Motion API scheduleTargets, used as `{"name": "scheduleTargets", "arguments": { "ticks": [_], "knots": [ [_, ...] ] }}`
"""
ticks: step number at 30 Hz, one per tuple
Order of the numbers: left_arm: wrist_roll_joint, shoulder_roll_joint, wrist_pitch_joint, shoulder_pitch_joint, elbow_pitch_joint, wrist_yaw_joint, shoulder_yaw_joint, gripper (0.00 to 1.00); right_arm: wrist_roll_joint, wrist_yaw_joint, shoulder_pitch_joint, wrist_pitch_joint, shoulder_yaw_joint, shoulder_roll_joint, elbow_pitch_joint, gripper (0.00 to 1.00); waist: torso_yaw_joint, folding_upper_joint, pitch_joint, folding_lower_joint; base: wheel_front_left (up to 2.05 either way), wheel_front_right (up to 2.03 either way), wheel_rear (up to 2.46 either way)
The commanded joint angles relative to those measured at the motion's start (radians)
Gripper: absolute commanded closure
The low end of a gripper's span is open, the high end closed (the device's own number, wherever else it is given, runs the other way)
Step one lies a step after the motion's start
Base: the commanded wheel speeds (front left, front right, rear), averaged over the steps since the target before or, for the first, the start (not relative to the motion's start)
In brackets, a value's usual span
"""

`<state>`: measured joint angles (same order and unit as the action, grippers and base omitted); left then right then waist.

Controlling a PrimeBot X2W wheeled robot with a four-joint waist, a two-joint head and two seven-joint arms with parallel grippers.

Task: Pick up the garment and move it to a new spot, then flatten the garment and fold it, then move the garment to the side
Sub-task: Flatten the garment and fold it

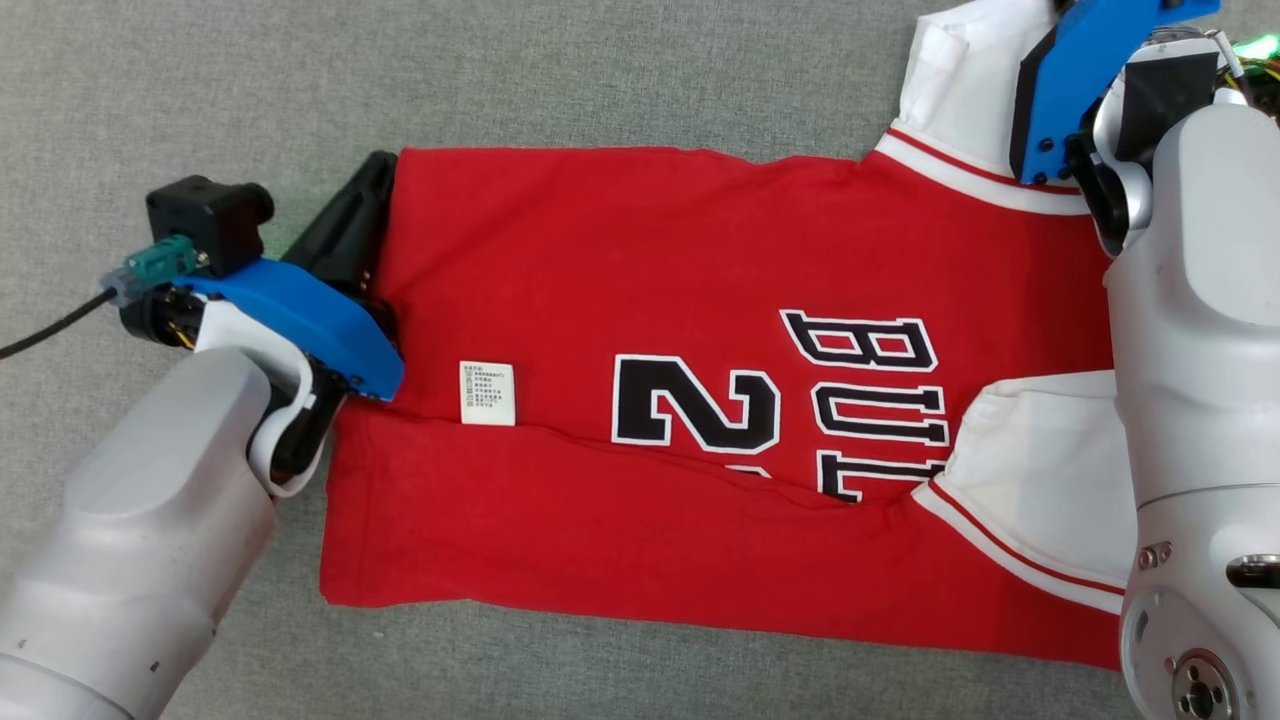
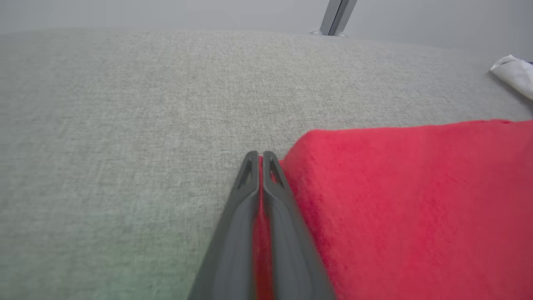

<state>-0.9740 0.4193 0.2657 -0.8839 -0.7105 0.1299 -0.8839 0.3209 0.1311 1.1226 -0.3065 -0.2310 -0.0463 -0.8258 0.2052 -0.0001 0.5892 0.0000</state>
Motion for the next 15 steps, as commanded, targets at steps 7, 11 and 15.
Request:
{"name": "scheduleTargets", "arguments": {
  "ticks": [7, 11, 15],
  "knots": [
    [0.129, -0.01, -0.001, 0.017, 0.029, 0.001, 0.201, 1.0, 0.025, 0.0, 0.014, 0.234, -0.038, -0.008, 0.059, 1.0, -0.012, 0.0001, -0.023, 0.0, 0.0, 0.0, 0.0],
    [0.215, -0.025, -0.001, 0.068, 0.053, 0.001, 0.304, 1.0, -0.011, 0.0, -0.009, 0.339, -0.044, -0.006, 0.044, 1.0, -0.033, 0.0001, -0.055, 0.0, 0.0, 0.0, 0.0],
    [0.271, -0.032, -0.001, 0.116, 0.063, 0.001, 0.362, 1.0, -0.073, 0.0, -0.04, 0.437, -0.028, -0.007, 0.008, 1.0, -0.068, 0.0001, -0.101, 0.0, 0.0, 0.0, 0.0]
  ]
}}
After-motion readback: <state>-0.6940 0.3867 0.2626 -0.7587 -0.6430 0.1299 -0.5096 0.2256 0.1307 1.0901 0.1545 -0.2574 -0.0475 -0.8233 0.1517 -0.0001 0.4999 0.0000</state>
